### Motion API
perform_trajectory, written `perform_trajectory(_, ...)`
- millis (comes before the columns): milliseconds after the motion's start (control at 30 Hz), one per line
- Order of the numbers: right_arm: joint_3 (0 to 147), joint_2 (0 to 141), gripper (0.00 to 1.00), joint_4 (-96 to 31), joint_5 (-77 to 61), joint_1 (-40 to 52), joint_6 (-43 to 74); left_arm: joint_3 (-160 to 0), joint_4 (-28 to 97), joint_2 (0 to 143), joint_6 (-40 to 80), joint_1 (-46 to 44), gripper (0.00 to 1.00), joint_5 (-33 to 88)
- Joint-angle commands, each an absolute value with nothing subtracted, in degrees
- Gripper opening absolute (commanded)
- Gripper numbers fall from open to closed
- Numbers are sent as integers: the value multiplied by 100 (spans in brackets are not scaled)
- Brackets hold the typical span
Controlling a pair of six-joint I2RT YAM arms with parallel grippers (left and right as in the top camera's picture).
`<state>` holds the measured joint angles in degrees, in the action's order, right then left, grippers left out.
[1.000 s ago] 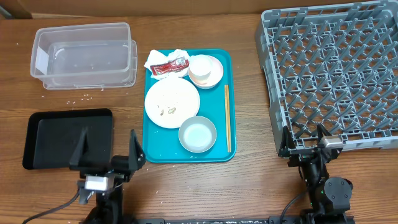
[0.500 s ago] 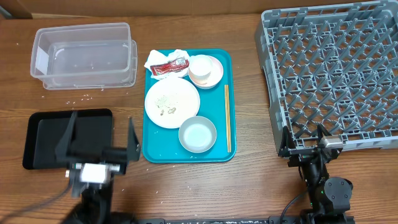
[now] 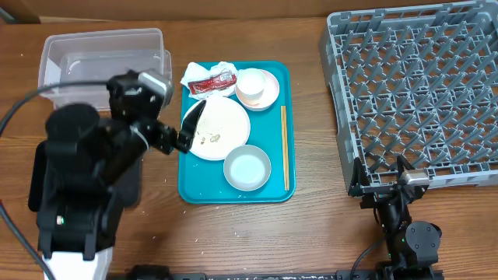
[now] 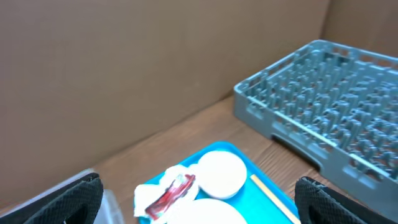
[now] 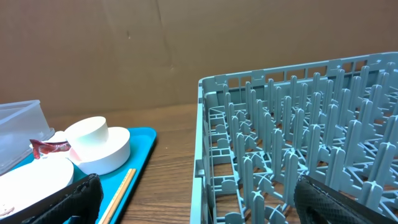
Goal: Sort waste into correct bins and load items into the dishwasher
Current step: 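Move the left gripper over the teal tray toward the red wrapper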
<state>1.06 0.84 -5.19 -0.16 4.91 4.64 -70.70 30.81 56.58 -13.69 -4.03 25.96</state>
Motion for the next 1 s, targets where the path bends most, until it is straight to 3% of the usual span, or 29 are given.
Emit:
perform_trajectory(0,47,16,100,-484,-8,480,447,-7415,3074,5975,-1675,-377,100,3297)
perform_trajectory(167,47,16,100,-484,-8,480,447,-8482,3441,7109,-1385,-388,100,3341)
perform_trajectory(300,47,16,100,-484,-8,480,449,-10296,4936,8508,-1490,-495,100,3358)
perform_trajectory(467,47,16,100,-484,-8,480,447,-12602,7319,10254,-1522,-915,100,1872)
perform_trajectory(533,47,16,100,-484,-8,480,447,-13043,7732,10722,-1522,-1072,100,1282)
perform_trajectory(967,47,16,100,-484,-5,480,447,-13141,6681,12272,-1566,-1208,100,582)
